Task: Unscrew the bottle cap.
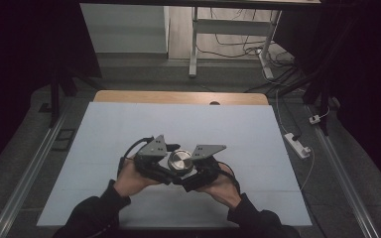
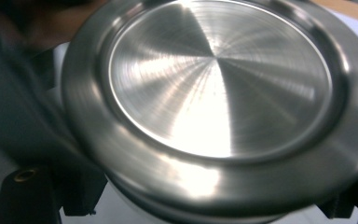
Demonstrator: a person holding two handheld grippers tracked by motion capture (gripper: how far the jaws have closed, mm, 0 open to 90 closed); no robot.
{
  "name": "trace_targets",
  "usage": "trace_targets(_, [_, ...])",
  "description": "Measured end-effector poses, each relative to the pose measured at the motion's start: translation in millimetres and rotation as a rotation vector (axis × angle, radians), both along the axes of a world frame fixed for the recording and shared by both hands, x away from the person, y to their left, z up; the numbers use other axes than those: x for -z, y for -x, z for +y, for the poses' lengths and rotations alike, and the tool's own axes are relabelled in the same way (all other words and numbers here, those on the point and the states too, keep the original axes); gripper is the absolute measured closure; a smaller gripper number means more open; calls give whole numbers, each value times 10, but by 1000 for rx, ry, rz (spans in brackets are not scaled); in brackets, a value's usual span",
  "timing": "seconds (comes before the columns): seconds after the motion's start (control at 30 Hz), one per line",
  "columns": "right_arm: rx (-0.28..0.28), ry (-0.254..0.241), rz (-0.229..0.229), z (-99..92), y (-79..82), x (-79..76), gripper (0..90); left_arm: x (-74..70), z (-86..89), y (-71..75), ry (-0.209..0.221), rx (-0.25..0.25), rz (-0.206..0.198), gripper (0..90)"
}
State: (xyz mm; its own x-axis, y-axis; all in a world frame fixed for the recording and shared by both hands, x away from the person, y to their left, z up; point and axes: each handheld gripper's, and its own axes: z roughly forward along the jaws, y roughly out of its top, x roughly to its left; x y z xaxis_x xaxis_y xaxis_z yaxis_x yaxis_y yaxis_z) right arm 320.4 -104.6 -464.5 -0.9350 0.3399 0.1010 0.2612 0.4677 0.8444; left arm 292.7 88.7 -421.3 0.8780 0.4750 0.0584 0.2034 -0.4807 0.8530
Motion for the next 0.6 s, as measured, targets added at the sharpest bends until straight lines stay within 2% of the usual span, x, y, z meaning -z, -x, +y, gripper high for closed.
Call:
trace_targets(0.03, [30, 2, -3, -14, -14, 3, 146, 8, -68, 44, -9, -55, -17, 207])
trace_targets(0.07, [51, 5, -6, -25, -24, 6, 146, 5, -117, 66, -34, -78, -38, 206])
trace_targets(0.1, [65, 6, -9, -34, -27, 8, 146, -8, -149, 66, -54, -79, -41, 184])
trace_targets(0.13, [68, 4, -7, -39, -25, 6, 146, -30, -137, 50, -48, -61, -32, 174])
trace_targets(0.2, [55, -3, -3, -42, -15, -15, 146, -88, -22, -25, 33, 44, 41, 85])
trace_targets(0.23, [43, -9, -5, -41, -10, -28, 146, -116, 52, -57, 77, 76, 62, 43])
trace_targets(0.27, [28, -12, -6, -40, -6, -42, 146, -140, 133, -82, 111, 118, 78, 41])
trace_targets(0.3, [10, -18, -6, -38, -4, -51, 146, -156, 206, -109, 131, 165, 95, 43])
trace_targets(0.33, [-7, -20, -4, -34, 1, -58, 146, -165, 273, -123, 146, 198, 96, 44])
trace_targets(0.43, [-67, -19, -1, -3, 36, -58, 145, -151, 396, -158, 125, 275, 85, 75])
trace_targets(0.6, [-144, -2, -5, 80, 109, -40, 146, -41, 417, -203, 63, 391, 98, 126])
